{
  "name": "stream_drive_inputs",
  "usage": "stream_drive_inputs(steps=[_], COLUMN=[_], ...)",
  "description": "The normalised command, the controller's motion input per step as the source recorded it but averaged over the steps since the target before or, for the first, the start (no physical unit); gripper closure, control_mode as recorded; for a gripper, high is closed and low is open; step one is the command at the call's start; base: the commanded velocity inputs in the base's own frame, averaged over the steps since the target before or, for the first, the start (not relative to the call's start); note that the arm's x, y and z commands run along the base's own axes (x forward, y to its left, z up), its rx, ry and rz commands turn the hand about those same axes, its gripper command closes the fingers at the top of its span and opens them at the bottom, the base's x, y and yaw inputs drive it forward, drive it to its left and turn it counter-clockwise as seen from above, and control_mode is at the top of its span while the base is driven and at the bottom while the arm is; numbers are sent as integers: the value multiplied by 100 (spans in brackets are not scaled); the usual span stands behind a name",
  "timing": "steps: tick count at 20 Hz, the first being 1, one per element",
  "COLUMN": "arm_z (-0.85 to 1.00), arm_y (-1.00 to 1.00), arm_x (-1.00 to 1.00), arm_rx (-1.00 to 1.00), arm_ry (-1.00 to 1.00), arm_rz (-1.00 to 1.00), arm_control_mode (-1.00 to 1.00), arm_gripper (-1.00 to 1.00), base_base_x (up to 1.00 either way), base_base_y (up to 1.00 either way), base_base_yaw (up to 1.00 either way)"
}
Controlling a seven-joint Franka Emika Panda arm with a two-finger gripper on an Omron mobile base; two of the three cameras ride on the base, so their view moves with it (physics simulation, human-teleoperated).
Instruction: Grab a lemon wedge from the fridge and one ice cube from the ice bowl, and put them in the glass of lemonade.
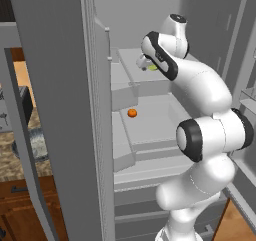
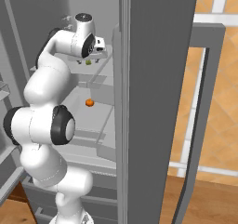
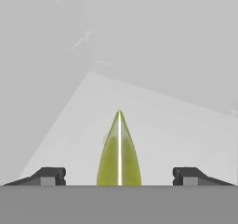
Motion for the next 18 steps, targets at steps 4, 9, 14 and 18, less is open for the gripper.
stream_drive_inputs(steps=[4,9,14,18], arm_z=[0,0,0,0], arm_y=[0,0,0,-4], arm_x=[0,0,-33,-100], arm_rx=[0,0,0,0], arm_ry=[0,0,-3,-16], arm_rz=[0,0,0,0], arm_control_mode=[-100,-100,-100,-100], arm_gripper=[100,100,100,100], base_base_x=[0,0,0,0], base_base_y=[0,0,0,0], base_base_yaw=[0,0,0,0])
